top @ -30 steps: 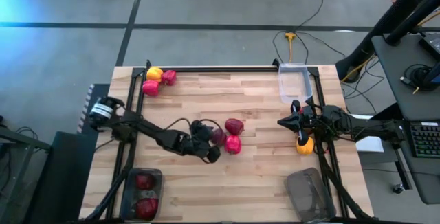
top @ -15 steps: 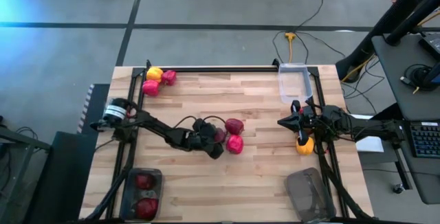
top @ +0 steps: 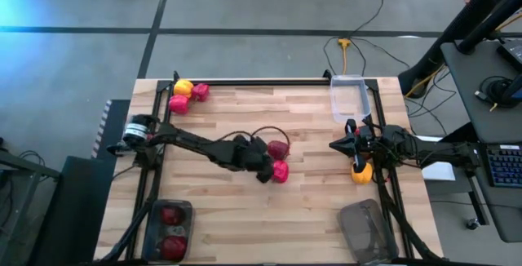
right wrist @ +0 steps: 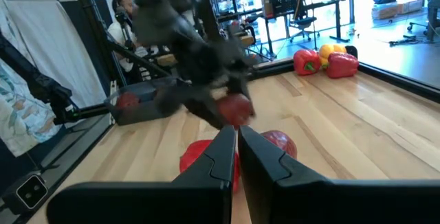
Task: Sort produce into baskets
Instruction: Put the dark red apple into the left black bin
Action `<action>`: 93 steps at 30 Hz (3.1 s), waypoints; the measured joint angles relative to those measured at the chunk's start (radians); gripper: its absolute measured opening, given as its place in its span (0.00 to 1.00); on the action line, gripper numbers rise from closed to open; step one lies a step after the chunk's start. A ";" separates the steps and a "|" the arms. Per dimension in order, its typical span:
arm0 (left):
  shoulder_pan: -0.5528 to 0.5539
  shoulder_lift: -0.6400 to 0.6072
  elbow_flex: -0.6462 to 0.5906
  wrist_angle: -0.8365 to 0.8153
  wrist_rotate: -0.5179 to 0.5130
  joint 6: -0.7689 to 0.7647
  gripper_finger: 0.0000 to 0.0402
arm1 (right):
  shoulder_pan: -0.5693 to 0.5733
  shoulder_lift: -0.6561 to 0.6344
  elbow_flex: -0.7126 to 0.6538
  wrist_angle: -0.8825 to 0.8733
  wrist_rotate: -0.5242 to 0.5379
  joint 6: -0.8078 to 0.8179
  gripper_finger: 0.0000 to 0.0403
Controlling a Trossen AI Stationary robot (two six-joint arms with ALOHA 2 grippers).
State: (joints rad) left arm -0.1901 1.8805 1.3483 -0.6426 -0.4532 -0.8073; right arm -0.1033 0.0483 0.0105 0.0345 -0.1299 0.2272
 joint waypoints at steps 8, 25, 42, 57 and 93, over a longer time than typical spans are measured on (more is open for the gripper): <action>-0.179 -0.003 0.384 -0.696 0.041 -0.242 0.60 | 0.000 0.000 0.000 0.005 0.000 0.001 0.03; -0.754 -0.150 0.160 -0.858 0.167 -1.034 0.60 | 0.000 0.030 0.000 0.086 0.405 0.618 0.03; -0.891 -0.161 -0.214 -0.505 0.129 -1.353 0.66 | 0.398 0.612 0.511 -0.058 0.643 0.514 0.03; -0.895 -0.182 -0.185 -0.607 0.098 -1.245 0.90 | 0.420 1.175 0.912 -0.489 0.528 0.487 0.04; -0.203 -0.528 -0.647 0.405 -0.158 -0.276 0.90 | 0.019 1.734 1.085 -0.191 0.016 -0.582 0.66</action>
State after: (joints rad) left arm -0.3927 1.3529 0.7015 -0.2379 -0.6116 -1.0833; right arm -0.0846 1.7820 1.0956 -0.1562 -0.1139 -0.3552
